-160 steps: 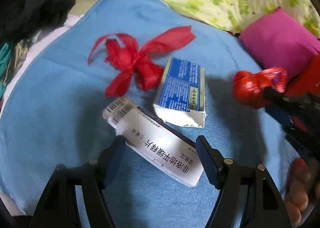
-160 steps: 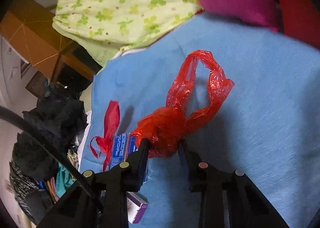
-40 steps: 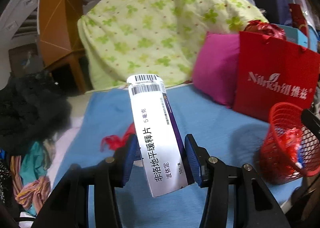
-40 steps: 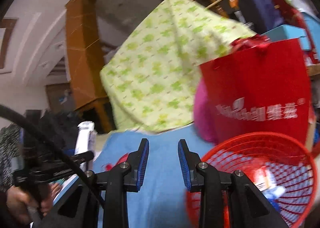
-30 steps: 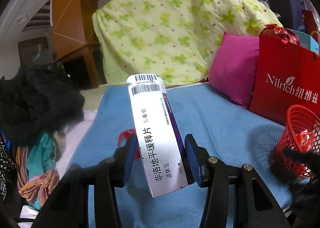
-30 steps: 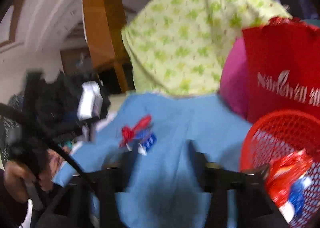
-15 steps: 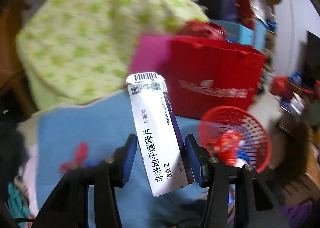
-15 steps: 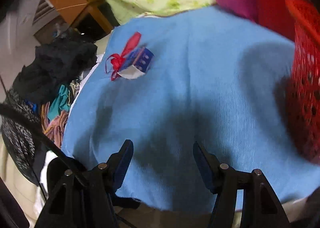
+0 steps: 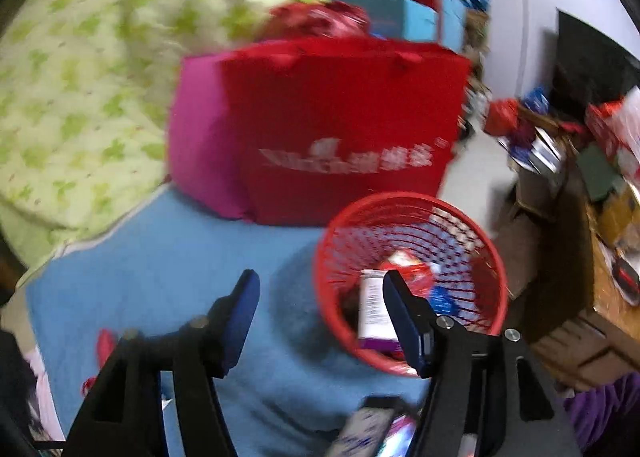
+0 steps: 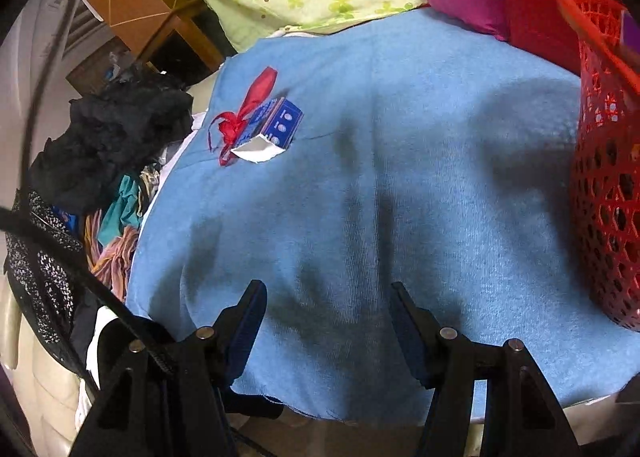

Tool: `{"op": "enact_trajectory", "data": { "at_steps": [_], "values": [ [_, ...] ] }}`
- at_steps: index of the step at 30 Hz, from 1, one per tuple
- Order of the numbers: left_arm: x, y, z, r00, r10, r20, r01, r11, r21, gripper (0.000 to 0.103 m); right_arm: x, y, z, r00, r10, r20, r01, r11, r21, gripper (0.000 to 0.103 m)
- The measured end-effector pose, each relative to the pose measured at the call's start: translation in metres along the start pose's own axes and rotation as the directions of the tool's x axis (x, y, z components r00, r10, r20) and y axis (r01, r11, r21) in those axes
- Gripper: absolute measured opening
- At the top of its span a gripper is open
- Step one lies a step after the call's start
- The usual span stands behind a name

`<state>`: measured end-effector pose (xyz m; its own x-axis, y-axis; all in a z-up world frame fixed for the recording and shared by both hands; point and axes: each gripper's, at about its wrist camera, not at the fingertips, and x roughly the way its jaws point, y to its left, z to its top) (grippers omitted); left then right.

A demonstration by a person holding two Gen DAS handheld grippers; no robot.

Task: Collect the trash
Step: 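Carry the white medicine box over the red basket and open the left tool, then move the right tool to the blue medicine box while the left tool reaches the red ribbon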

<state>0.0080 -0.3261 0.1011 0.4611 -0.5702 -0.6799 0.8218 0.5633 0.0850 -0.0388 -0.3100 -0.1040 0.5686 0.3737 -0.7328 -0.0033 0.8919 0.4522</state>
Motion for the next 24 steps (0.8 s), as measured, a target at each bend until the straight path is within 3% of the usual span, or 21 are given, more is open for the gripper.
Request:
{"op": "enact_trajectory", "data": {
  "at_steps": [3,6,9,10,11,12,14,16,21,24],
  "values": [
    [-0.024,0.045,-0.026,0.995,0.097,0.031,-0.094,0.992,-0.088,0.069,0.0,0.001,0.0,1.0,-0.007,0.002,0.007,1.0,-0.005,0.066],
    [-0.048,0.095,-0.064,0.979,0.2,0.037,-0.189,0.964,-0.187,0.07,-0.001,0.007,0.0,1.0,-0.022,0.019,0.023,0.999,-0.03,0.066],
    [-0.074,0.155,-0.121,0.936,0.352,-0.005,-0.336,0.891,-0.305,0.073,-0.004,0.013,0.004,0.998,0.002,0.06,0.001,0.999,-0.049,0.066],
    [-0.083,0.182,-0.149,0.909,0.413,-0.049,-0.401,0.841,-0.363,0.073,-0.005,0.015,0.005,0.997,0.009,0.073,-0.005,0.998,-0.056,0.066],
    [-0.088,0.196,-0.163,0.895,0.439,-0.075,-0.432,0.813,-0.391,0.073,-0.005,0.019,0.007,0.996,0.021,0.092,-0.015,0.998,-0.065,0.066],
    [-0.094,0.215,-0.188,0.875,0.469,-0.12,-0.47,0.764,-0.442,0.073,-0.005,0.021,0.008,0.994,0.029,0.103,-0.022,0.997,-0.071,0.066],
    [-0.099,0.242,-0.225,0.854,0.486,-0.183,-0.504,0.692,-0.517,0.073,-0.002,0.03,0.012,0.991,0.044,0.125,-0.033,0.995,-0.094,0.066],
    [-0.096,0.258,-0.253,0.843,0.487,-0.229,-0.524,0.65,-0.55,0.073,0.005,0.043,0.02,0.989,0.046,0.144,-0.027,0.991,-0.131,0.066],
    [-0.077,0.272,-0.285,0.829,0.495,-0.26,-0.545,0.612,-0.573,0.073,0.032,0.068,0.054,0.987,0.062,0.147,-0.037,0.986,-0.165,0.066],
    [-0.064,0.276,-0.292,0.824,0.506,-0.255,-0.544,0.582,-0.605,0.073,0.062,0.072,0.081,0.991,0.075,0.109,-0.065,0.993,-0.098,0.066]
  ]
}}
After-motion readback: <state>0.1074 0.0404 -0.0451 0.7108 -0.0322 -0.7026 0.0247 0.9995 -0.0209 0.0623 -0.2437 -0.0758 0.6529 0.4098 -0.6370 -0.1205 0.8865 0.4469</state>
